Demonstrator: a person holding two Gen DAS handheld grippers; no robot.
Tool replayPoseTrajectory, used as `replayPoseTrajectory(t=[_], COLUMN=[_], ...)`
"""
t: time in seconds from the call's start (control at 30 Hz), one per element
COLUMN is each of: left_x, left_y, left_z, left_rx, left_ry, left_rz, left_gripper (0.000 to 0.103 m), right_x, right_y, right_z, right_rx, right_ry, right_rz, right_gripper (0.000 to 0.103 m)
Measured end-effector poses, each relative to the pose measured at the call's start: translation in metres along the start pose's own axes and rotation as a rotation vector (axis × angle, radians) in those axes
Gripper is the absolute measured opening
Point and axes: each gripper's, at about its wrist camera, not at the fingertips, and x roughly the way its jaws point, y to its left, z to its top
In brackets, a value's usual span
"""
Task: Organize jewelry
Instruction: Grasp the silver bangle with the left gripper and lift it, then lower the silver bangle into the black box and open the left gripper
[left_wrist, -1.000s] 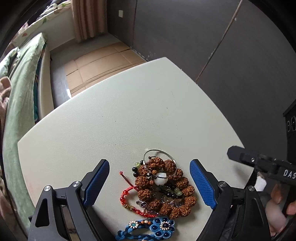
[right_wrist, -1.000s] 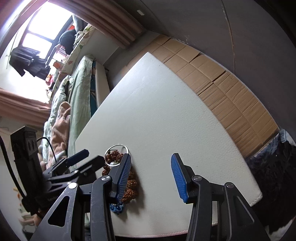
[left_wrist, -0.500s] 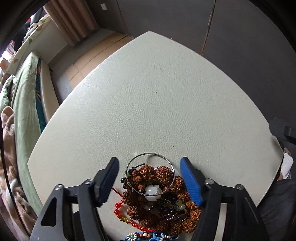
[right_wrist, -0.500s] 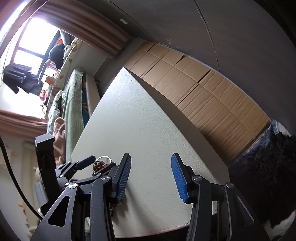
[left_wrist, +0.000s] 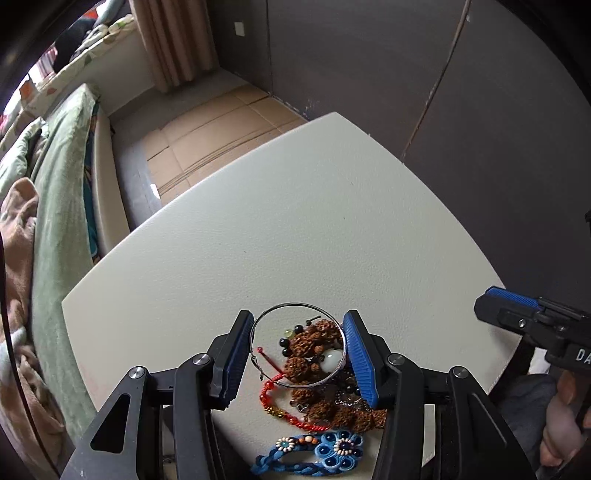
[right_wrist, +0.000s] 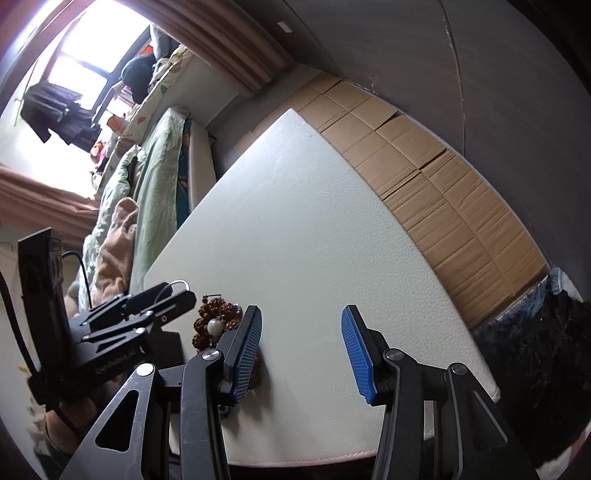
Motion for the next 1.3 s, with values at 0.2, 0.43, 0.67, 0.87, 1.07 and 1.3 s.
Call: replayPoseTrajectory(t=[0.2, 0.43, 0.67, 0.87, 1.07, 1.3], left_x=[-0.025, -0.041, -0.065, -0.073, -0.078, -0.078], left_y=[0.030, 0.053, 0.074, 0.094, 0.108, 0.123], left_z=[-0.018, -0.035, -0.053, -0.073, -0.096, -0.115], left_rx=[-0.117, -0.178, -0.212, -0.256, -0.294, -0.339], left_ry=[-0.090, -0.140, -0.189, -0.203, -0.207, -0.189], left_rz=[-0.055, -0.092, -0.118, -0.129, -0.150, -0.193], left_gripper=[0.052, 0.052, 0.052, 0.052, 0.053, 0.083], right_x=[0.015, 0.038, 0.062, 0.079, 0.074, 0.026], right_y=[0.025, 0.057, 0.075, 0.088, 0.091, 0.107], right_z=[-0.006, -0.016, -0.020, -0.023, -0.027, -0.034], right_rx=[-0.101, -0.232, -0.313, -0.376, -0.398, -0.395], right_ry=[0.030, 0.075, 0.117, 0.134, 0.107, 0.011], right_rz=[-0.007, -0.040, -0.115, -0.196, -0.230, -0.186], right_gripper=[0.047, 0.047, 0.044, 0.044, 0.020, 0.020])
